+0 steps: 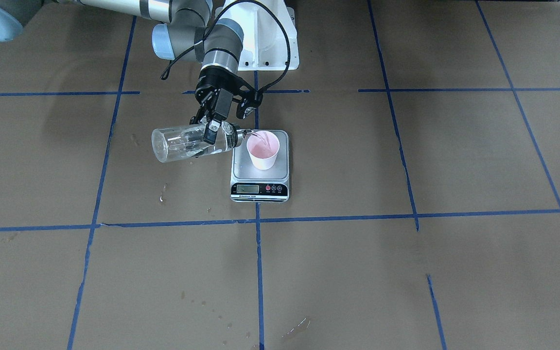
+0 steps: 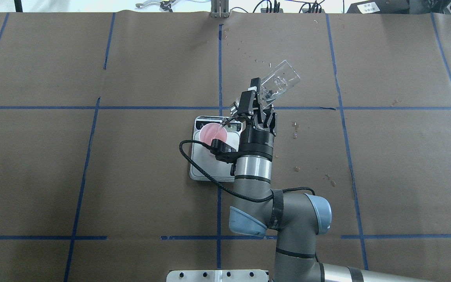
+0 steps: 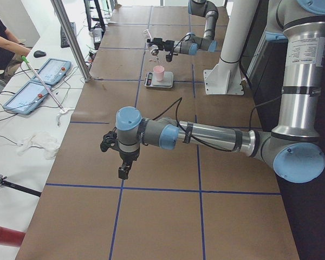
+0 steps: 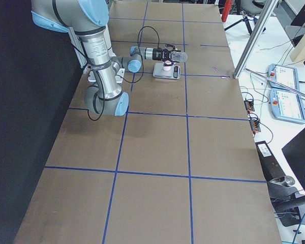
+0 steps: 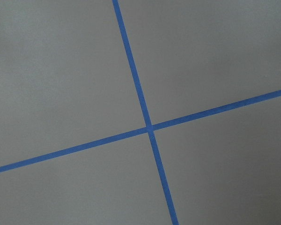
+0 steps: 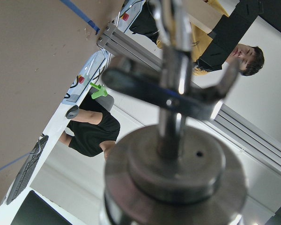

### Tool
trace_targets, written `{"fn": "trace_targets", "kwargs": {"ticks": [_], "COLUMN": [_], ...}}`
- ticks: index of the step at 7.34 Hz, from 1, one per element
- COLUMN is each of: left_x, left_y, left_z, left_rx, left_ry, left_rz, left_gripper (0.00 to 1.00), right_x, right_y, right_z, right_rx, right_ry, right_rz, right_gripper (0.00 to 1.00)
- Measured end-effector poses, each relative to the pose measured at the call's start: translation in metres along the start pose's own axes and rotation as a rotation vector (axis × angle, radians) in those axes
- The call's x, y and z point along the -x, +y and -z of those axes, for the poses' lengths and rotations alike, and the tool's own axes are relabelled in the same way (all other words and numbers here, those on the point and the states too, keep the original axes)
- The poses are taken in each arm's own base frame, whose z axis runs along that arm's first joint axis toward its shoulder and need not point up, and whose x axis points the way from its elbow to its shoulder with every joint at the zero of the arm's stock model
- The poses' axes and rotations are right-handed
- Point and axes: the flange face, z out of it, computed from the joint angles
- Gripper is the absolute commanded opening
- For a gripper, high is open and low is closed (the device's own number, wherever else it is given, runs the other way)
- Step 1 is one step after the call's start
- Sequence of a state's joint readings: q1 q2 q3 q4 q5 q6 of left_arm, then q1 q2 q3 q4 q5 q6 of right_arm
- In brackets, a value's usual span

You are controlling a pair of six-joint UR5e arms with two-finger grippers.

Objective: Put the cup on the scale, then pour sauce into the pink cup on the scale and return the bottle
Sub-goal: 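Tilt the bottle spout down over the pink cup with the right gripper, then tilt the bottle upright and carry it back toward its spot with the right gripper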

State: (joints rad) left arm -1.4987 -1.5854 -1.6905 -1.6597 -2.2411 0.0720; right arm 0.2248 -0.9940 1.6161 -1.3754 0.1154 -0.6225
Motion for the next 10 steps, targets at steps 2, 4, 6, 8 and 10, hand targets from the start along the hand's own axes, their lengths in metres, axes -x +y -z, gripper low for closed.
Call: {"fn": "trace_targets", "kwargs": {"ticks": [2,4,6,8,10], "left_x": [0.0,0.0,0.0,0.0,0.0], "left_y": [0.0,0.0,0.0,0.0,-0.001], "left_z": [0.0,0.0,0.0,0.0,0.0], "left_rx": [0.0,0.001,0.0,0.001,0.001], "left_ry": [0.0,0.0,0.0,0.0,0.0], "left_rz": [0.0,0.0,0.0,0.002,0.002], "left_gripper": [1.0,1.0,1.0,1.0,1.0], "right_x": [0.006,0.012,0.018,0.021,0.028], "right_y": [0.001,0.0,-0.002,0.001,0.01], "right_z": [0.0,-0.001,-0.001,0.0,0.001], "right_rx": [-0.021,-0.037,-0.051,-0.071,-0.105], "right_ry": [-0.028,-0.066,-0.118,-0.159,-0.204], "right_rz": [-0.144,-0.304,-0.496,-0.664,-0.882], "right_gripper": [0.0,0.0,0.0,0.0,0.0]}}
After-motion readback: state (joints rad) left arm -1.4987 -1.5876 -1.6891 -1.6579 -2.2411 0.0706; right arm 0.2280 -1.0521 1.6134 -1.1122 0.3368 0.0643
